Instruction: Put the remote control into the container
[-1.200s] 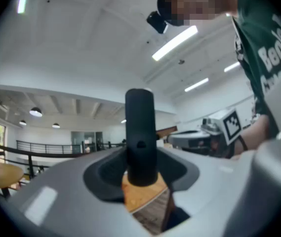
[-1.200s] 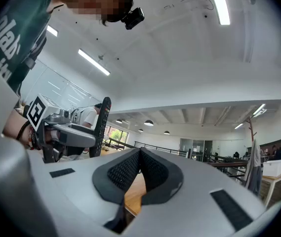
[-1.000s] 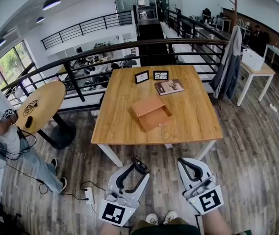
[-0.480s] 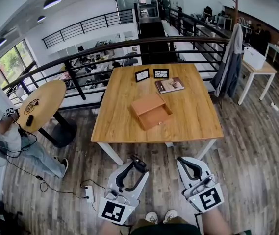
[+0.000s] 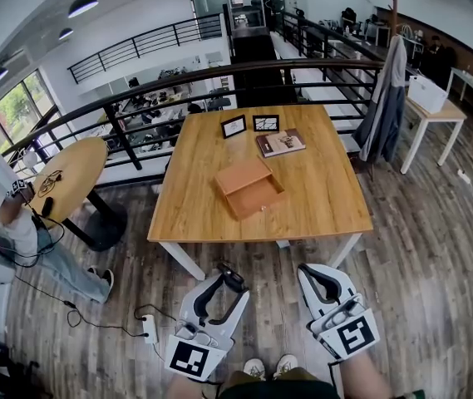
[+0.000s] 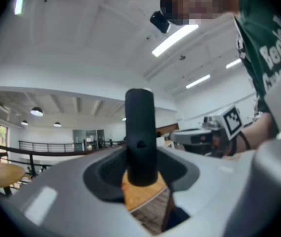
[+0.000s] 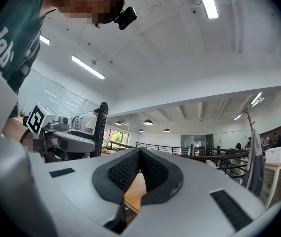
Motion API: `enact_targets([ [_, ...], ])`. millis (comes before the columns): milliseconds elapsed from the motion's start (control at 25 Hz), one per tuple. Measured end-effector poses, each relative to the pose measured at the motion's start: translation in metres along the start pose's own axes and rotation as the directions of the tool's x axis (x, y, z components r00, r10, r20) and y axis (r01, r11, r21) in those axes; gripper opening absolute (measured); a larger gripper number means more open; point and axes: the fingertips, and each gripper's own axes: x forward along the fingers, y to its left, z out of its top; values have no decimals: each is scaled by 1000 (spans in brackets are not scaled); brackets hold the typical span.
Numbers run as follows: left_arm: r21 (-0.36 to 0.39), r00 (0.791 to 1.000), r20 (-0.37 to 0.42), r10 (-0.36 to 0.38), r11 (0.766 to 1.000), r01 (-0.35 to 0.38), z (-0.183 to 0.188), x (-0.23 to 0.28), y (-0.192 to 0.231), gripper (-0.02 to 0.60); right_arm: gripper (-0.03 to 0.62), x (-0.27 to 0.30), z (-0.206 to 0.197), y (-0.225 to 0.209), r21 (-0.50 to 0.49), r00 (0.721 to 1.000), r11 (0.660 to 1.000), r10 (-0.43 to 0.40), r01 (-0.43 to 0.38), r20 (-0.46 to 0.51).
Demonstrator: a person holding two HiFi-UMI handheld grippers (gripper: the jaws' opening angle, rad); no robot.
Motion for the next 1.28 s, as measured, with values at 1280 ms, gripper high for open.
enact_targets([
  [1280,57,1000,17,25,998,-26,12,37,-23,186,17,-12,-6,-31,0,998,999,50,-50,33],
])
